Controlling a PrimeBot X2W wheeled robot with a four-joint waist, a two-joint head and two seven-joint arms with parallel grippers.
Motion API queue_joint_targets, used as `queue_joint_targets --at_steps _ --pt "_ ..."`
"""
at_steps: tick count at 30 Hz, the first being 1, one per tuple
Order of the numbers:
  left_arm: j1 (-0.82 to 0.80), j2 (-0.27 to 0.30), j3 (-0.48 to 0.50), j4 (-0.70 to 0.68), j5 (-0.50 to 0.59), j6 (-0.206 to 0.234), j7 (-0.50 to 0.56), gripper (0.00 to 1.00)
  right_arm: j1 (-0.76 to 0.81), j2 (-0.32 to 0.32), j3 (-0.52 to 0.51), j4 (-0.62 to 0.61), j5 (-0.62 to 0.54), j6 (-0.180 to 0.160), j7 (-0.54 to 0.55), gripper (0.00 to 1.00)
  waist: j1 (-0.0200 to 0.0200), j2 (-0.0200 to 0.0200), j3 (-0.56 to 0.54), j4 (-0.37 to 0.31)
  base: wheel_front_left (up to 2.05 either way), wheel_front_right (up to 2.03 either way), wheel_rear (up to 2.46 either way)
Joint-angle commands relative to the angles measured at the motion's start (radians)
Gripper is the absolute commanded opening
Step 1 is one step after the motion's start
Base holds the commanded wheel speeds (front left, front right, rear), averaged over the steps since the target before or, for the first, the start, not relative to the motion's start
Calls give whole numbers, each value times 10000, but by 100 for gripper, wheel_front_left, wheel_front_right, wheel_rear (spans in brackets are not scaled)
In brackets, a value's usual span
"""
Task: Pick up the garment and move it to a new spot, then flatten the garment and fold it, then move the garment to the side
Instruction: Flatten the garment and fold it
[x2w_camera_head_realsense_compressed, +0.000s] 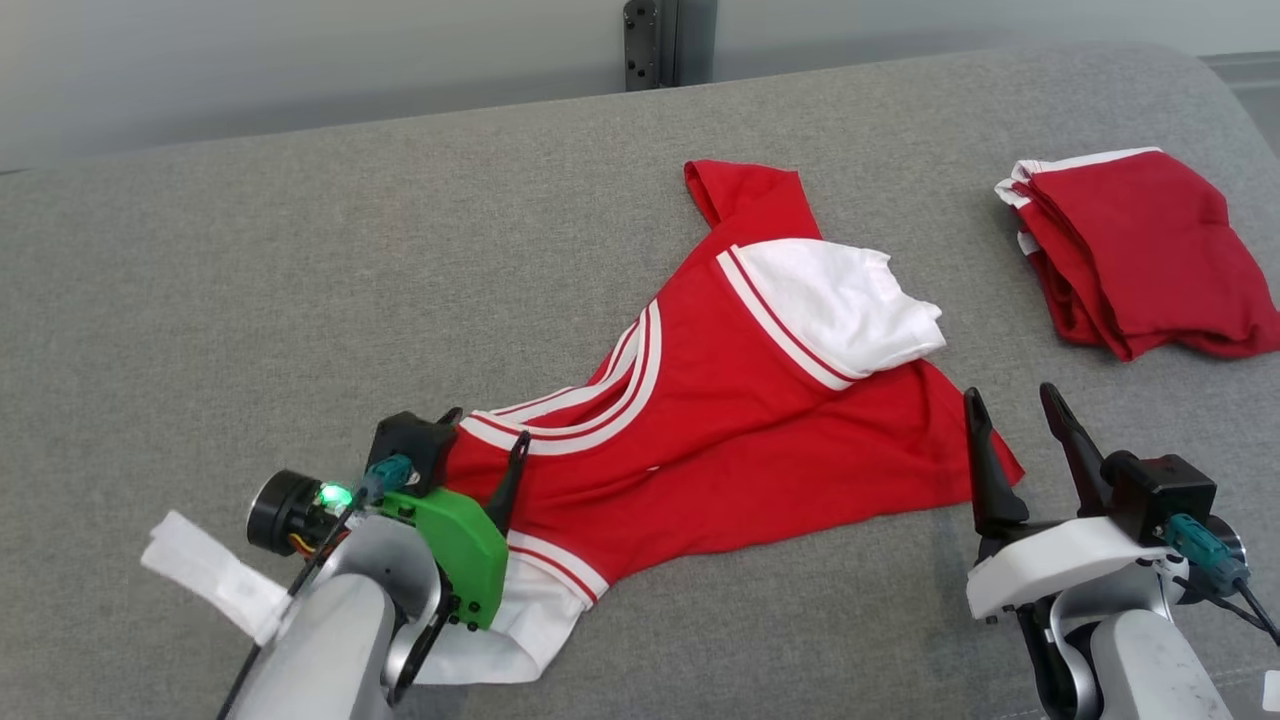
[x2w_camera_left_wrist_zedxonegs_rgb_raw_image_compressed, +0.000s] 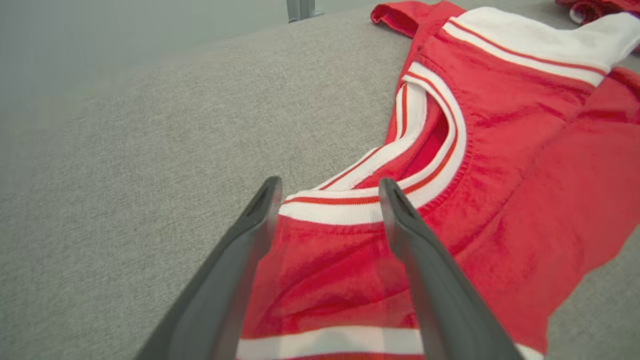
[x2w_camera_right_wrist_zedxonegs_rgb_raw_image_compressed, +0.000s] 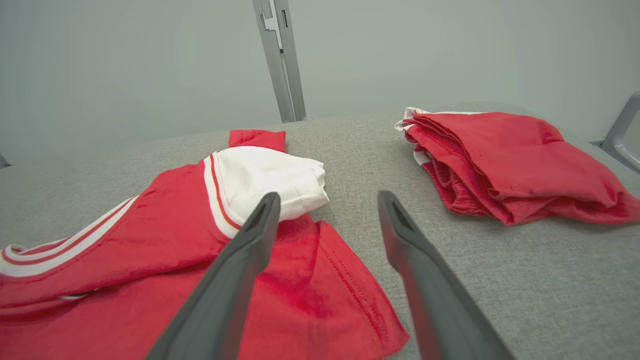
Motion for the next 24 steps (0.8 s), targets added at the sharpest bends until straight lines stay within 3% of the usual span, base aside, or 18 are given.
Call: queue_joint_targets --at_steps 1,8,9,10,11,12,24 --pt "-321 286 -206 198 157 -78 479 100 -143 -13 39 -27 4 -4 -16 100 0 -1 80 -105 0 0 0" --pt "-1004 846 -927 449 20 -213 2248 100 -192 -13 17 -88 14 -4 -35 100 0 -1 217 -315 0 0 0" --pt "-1047 916 -972 414 -19 -221 2351 96 -192 -14 5 -94 23 -4 -44 100 0 -1 228 -328 0 0 0" --pt "-1073 984 -1039 403 -31 -215 2439 45 -195 -14 -6 -99 28 -4 -53 100 0 -1 240 -338 0 0 0" --pt "-1096 1026 -1080 386 -62 -214 2472 16 -203 -13 -10 -105 37 -4 -61 100 0 -1 257 -344 0 0 0" --pt "-1114 1050 -1106 380 -90 -217 2471 0 -211 -14 -16 -107 45 -4 -68 100 0 -1 271 -346 0 0 0" --pt "-1706 954 -659 667 -170 314 720 0 -388 -14 -61 -50 106 -4 -163 100 0 -1 505 -215 0 0 0"
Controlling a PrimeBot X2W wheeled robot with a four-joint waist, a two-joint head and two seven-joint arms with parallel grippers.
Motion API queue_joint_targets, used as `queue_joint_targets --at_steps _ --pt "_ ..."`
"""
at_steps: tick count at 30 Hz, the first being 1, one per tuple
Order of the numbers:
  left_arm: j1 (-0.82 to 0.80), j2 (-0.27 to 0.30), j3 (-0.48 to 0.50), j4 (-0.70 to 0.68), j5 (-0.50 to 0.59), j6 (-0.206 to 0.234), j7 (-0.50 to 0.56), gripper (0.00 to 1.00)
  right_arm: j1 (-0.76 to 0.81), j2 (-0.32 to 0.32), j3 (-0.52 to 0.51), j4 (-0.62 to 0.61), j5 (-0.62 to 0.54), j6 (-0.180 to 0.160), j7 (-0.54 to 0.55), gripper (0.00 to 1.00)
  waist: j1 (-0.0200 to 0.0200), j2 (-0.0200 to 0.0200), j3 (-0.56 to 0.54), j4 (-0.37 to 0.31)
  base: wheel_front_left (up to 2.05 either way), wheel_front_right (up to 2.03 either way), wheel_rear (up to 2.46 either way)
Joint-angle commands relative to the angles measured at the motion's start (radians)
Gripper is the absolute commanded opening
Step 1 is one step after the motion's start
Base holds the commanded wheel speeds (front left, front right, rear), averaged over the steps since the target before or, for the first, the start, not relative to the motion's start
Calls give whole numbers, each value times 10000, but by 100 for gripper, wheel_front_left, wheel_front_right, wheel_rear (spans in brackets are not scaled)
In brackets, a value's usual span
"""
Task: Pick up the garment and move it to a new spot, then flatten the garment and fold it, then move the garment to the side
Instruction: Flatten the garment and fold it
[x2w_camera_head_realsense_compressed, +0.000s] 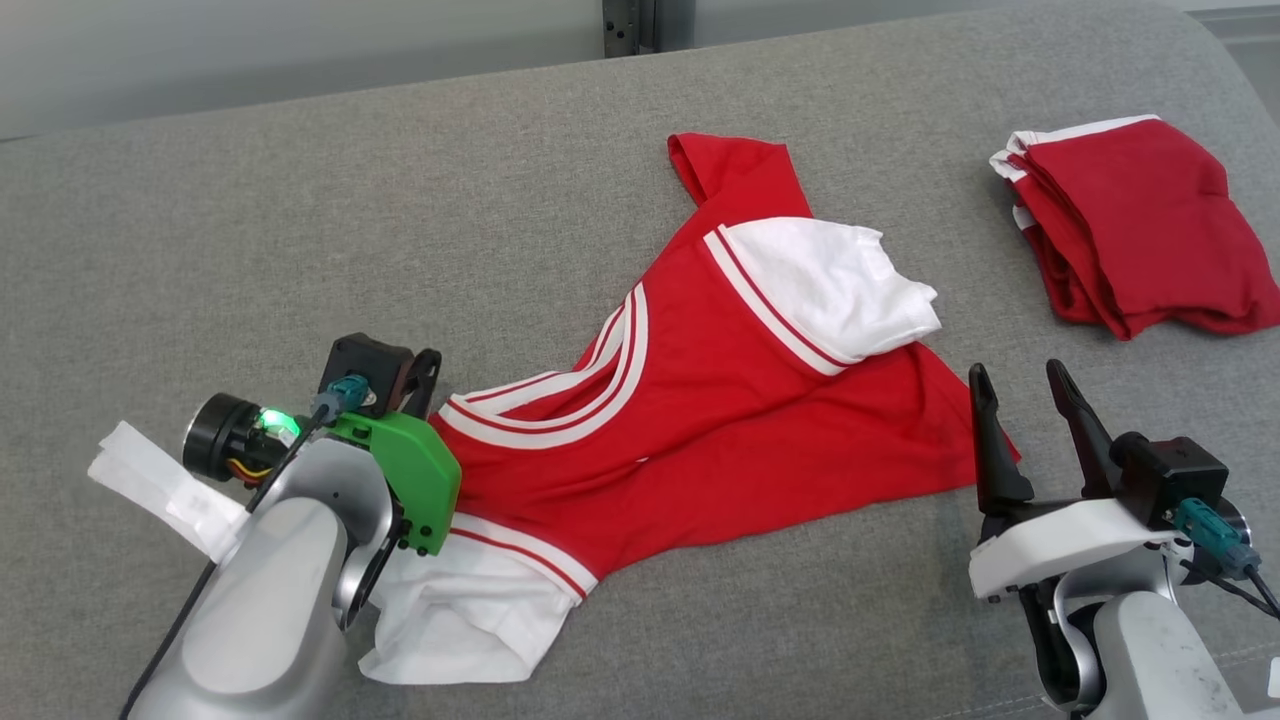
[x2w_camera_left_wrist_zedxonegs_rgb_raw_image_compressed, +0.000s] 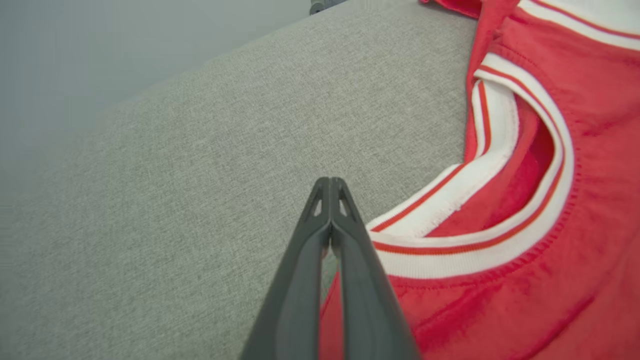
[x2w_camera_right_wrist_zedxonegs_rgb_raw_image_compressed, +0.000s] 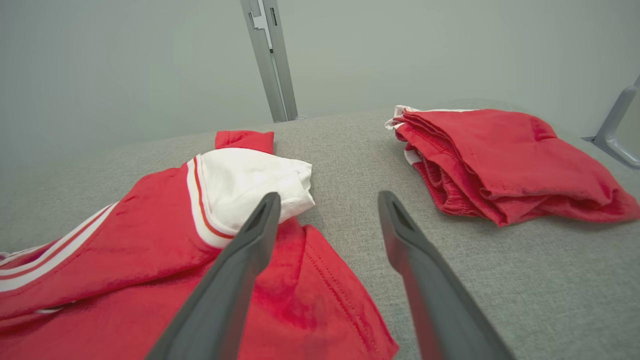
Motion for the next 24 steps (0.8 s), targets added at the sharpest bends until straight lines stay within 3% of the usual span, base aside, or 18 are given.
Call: queue_joint_targets --at_steps 1,5,6,7,8,17,24 --pt "-92 -57 -27 180 -159 -108 96 0 -117 -16 -10 12 3 -4 -51 100 0 0 10 22 0 0 0" --pt "-171 -31 -241 324 -330 -305 447 0 -125 -16 -36 19 -45 -4 -52 100 0 0 2 44 0 0 0" --pt "-167 -16 -290 308 -364 -324 498 15 -121 -16 -55 25 -62 -4 -50 100 0 0 -7 50 0 0 0" --pt "-154 -1 -317 266 -382 -327 534 42 -113 -16 -73 31 -71 -4 -49 100 0 0 -16 54 0 0 0" --pt "-128 18 -347 222 -437 -350 570 100 -105 -16 -89 36 -69 -4 -54 100 0 0 -25 56 0 0 0" --pt "130 172 -733 -187 -845 -496 1071 100 -87 -16 -121 36 -26 -4 -68 100 0 0 -44 61 0 0 0" --pt "-120 281 -896 254 -1052 -519 1564 100 -251 -17 -77 13 37 -4 -88 100 0 0 121 -105 0 0 0"
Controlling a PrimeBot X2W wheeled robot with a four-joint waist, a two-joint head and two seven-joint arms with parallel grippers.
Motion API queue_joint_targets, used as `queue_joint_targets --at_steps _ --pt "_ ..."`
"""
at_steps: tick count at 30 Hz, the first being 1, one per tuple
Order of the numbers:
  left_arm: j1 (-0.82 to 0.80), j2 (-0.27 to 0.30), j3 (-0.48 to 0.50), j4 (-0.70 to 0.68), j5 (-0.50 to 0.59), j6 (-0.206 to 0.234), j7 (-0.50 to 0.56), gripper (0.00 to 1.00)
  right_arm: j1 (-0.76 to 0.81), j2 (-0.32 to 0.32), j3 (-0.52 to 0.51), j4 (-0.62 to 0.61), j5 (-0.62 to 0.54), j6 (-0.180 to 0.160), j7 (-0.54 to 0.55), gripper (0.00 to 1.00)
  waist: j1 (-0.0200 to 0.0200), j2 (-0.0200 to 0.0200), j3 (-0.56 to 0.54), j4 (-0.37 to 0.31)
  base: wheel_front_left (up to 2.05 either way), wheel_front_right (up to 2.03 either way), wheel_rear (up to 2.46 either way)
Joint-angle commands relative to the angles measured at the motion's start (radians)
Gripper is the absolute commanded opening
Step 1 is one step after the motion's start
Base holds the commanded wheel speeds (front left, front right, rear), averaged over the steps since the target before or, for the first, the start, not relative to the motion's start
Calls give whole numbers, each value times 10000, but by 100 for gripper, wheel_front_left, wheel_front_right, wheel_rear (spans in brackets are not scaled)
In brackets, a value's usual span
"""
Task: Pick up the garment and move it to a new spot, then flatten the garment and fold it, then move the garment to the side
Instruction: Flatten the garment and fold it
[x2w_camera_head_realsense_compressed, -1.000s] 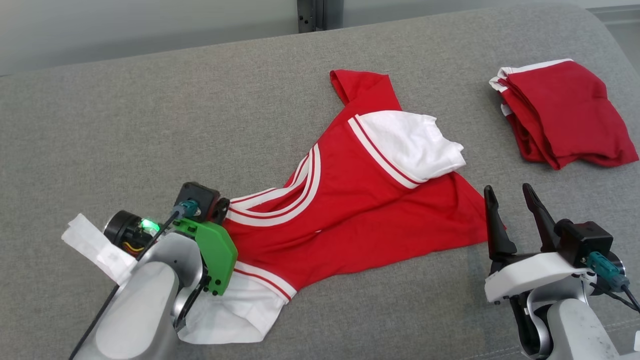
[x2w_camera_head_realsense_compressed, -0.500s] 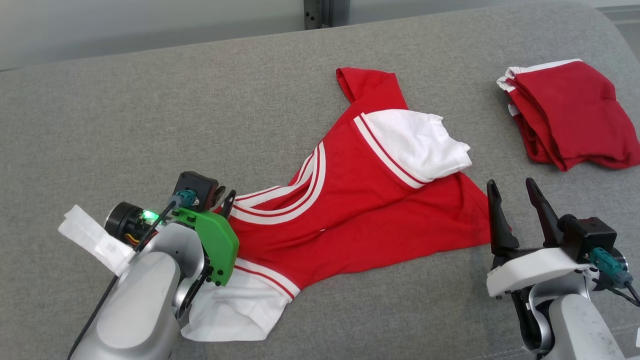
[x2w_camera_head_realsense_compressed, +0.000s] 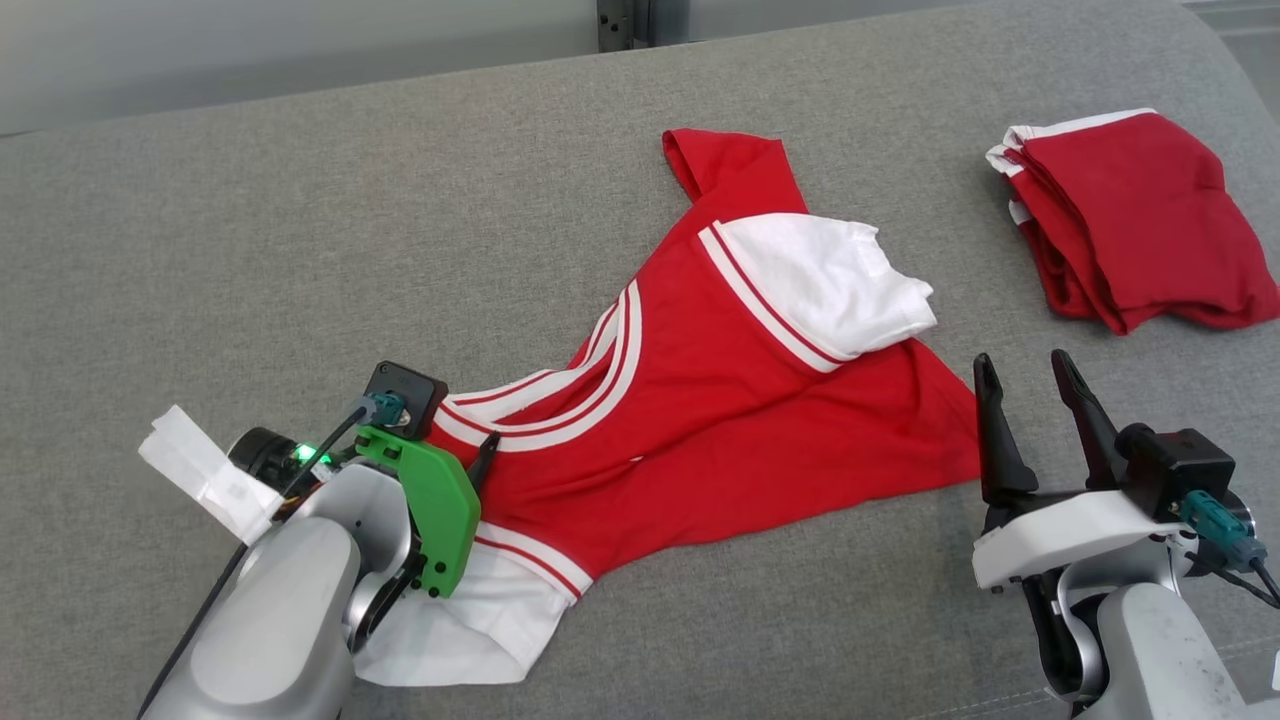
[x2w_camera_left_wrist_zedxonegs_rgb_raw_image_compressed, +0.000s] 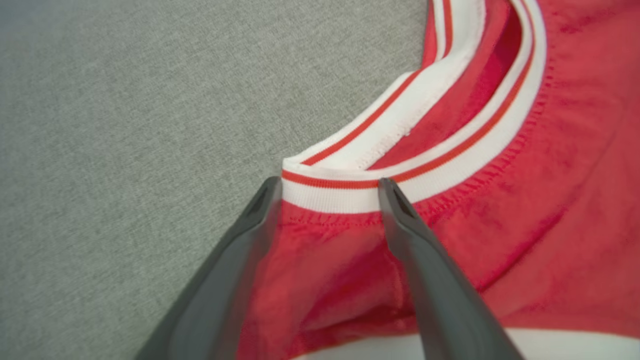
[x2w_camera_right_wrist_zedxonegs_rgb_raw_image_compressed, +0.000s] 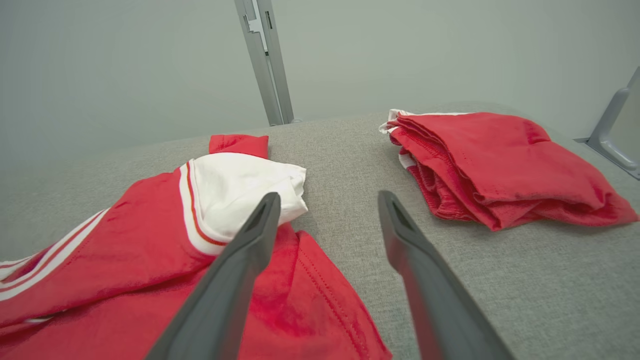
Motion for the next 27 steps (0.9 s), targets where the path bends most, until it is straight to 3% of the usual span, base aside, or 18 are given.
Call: queue_joint_targets --at_steps 1,6,7,9,15,27 --pt "-167 93 -42 130 -3 -13 88 100 -125 -15 -6 1 44 -4 -70 100 0 0 50 -68 0 0 0" --pt "-387 84 -170 550 -9 -25 158 100 -156 -15 -15 73 47 -4 -112 100 0 0 83 -160 0 0 0" --pt "-405 73 -214 624 -29 -30 205 84 -153 -15 -7 87 46 -4 -123 100 0 0 77 -170 0 0 0" --pt "-447 60 -306 730 -49 -39 252 0 -142 -15 -2 116 58 -4 -120 100 0 0 67 -181 0 0 0" --pt "-813 9 -187 603 63 183 -577 0 -144 -15 -69 97 37 -4 -165 100 0 0 98 -133 0 0 0" --pt "-1680 -346 1035 1076 -211 1496 -3091 0 -269 -15 -28 69 24 -4 -148 100 0 0 275 -36 0 0 0"
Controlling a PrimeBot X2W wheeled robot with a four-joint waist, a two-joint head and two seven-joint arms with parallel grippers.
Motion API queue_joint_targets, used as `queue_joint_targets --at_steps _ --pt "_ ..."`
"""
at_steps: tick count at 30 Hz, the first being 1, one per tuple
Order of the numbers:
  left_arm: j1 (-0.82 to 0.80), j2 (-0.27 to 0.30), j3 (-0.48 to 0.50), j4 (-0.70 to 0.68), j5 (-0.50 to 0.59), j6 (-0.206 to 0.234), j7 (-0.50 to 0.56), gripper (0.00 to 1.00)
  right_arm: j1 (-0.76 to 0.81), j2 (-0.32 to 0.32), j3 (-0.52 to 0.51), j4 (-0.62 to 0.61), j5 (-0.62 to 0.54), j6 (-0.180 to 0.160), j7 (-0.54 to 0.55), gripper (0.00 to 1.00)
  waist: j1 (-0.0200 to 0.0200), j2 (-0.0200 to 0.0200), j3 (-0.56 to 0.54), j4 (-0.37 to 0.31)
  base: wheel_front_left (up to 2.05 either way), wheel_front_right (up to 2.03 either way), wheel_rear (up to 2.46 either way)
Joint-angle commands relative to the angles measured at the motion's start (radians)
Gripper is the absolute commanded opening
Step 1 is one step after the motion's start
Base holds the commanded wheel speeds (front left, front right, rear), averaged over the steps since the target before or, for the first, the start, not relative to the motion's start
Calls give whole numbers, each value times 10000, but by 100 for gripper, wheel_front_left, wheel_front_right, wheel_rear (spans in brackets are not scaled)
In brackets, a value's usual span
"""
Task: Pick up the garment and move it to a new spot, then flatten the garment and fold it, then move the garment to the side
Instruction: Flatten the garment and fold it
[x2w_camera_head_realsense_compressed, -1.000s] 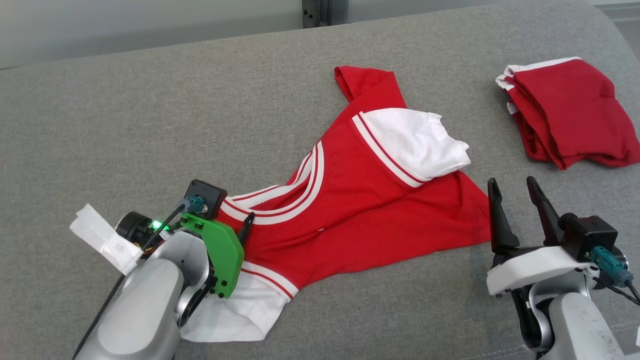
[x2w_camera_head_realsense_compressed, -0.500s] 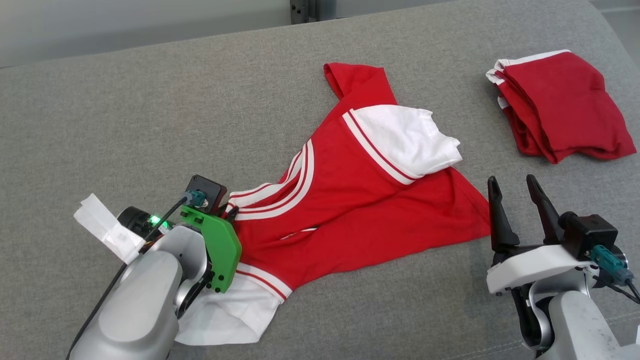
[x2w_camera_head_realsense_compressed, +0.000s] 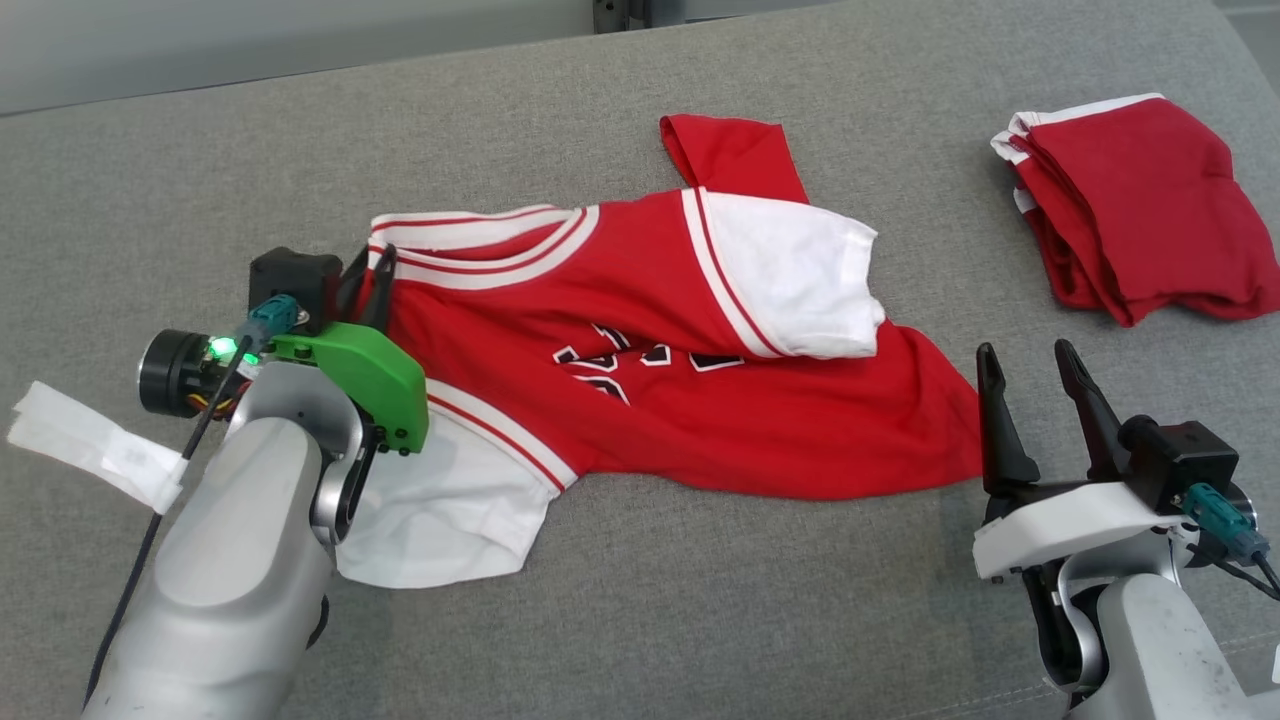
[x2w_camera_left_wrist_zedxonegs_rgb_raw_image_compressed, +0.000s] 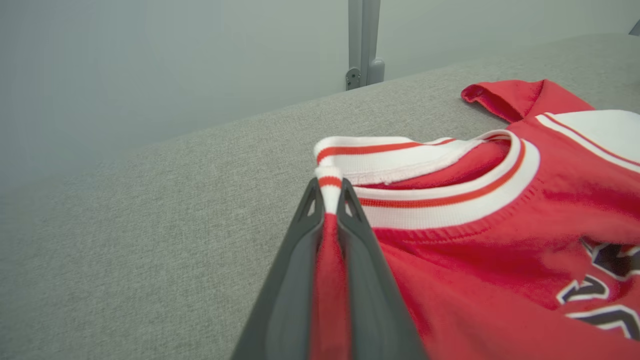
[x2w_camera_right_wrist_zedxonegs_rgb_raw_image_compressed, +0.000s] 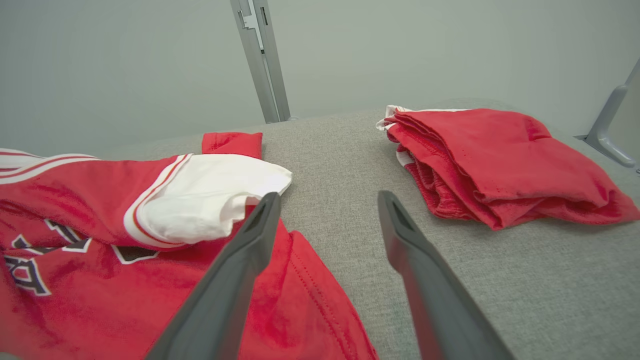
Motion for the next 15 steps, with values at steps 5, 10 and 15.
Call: queue_joint_targets --at_steps 5,10,15 --pt "-429 47 554 784 -194 592 -983 0 -201 -15 63 4 -11 -4 -6 100 0 0 108 -84 0 0 0" --pt "-571 46 826 1658 -353 769 -1606 0 -204 -15 43 35 -38 -4 1 100 0 0 142 -151 0 0 0" --pt "-699 17 972 2473 -468 713 -1999 100 -137 -15 -11 85 -81 -4 12 100 0 0 71 -108 0 0 0"
